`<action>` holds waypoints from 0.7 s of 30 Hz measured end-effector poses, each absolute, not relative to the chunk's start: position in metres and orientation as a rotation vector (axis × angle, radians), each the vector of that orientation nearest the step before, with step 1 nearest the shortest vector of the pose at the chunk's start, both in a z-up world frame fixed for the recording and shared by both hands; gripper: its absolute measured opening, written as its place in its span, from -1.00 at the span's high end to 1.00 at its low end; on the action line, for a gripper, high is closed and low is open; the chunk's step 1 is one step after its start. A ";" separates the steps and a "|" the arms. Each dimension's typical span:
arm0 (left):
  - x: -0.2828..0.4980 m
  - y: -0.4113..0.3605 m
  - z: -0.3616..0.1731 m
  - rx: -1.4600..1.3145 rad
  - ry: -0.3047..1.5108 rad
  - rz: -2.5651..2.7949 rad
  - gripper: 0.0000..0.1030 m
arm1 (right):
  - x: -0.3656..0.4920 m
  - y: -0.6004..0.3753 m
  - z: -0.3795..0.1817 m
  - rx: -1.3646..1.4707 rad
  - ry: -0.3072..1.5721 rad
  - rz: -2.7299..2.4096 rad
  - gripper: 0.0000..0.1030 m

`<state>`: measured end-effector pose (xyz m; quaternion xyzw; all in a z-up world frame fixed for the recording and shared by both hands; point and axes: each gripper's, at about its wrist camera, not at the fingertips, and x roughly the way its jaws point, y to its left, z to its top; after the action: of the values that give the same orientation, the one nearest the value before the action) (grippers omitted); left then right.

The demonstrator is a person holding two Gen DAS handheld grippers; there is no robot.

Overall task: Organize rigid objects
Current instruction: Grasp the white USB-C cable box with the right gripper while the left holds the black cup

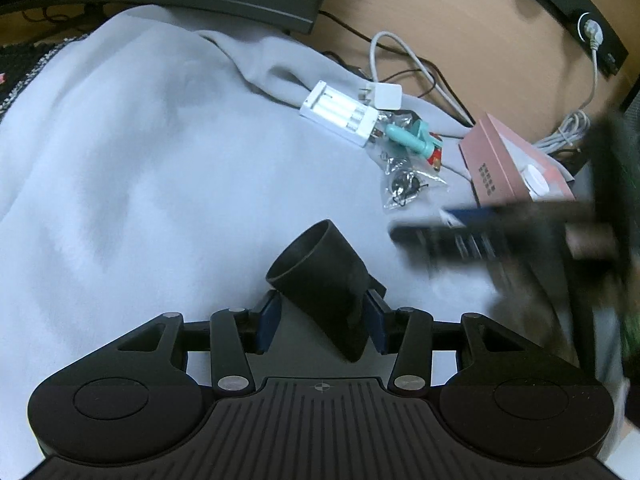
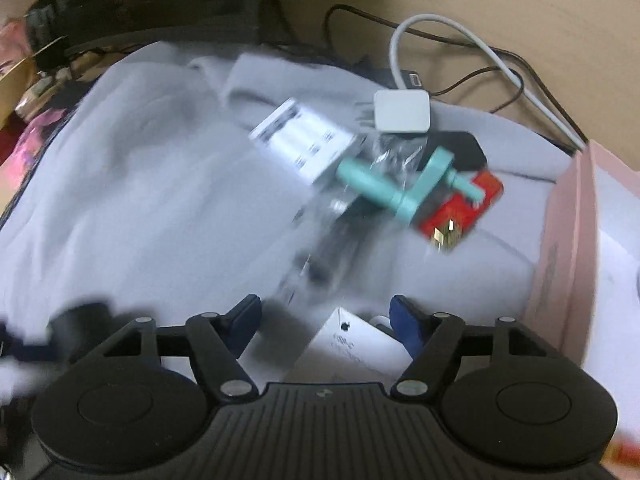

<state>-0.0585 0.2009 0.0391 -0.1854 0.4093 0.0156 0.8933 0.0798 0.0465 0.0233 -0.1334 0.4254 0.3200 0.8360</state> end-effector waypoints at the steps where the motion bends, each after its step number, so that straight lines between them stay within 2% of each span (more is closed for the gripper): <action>1: -0.057 0.201 0.039 -0.382 0.852 0.030 0.04 | 0.069 0.042 0.022 -0.293 0.888 0.683 -0.37; 11: -0.025 0.185 0.039 -0.375 0.875 -0.028 0.03 | -0.008 -0.022 0.017 -0.316 0.795 0.632 -0.36; 16: 0.000 0.169 0.036 -0.318 0.894 -0.033 0.00 | -0.026 -0.053 0.025 -0.275 0.727 0.576 -0.54; 21: 0.028 0.154 0.035 -0.262 0.895 -0.047 0.00 | -0.036 -0.087 0.033 -0.177 0.682 0.484 -0.58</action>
<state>0.0276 0.1536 0.0353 -0.1262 0.4316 -0.0226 0.8929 -0.0361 -0.0873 0.0334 -0.0859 0.3305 0.2345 0.9102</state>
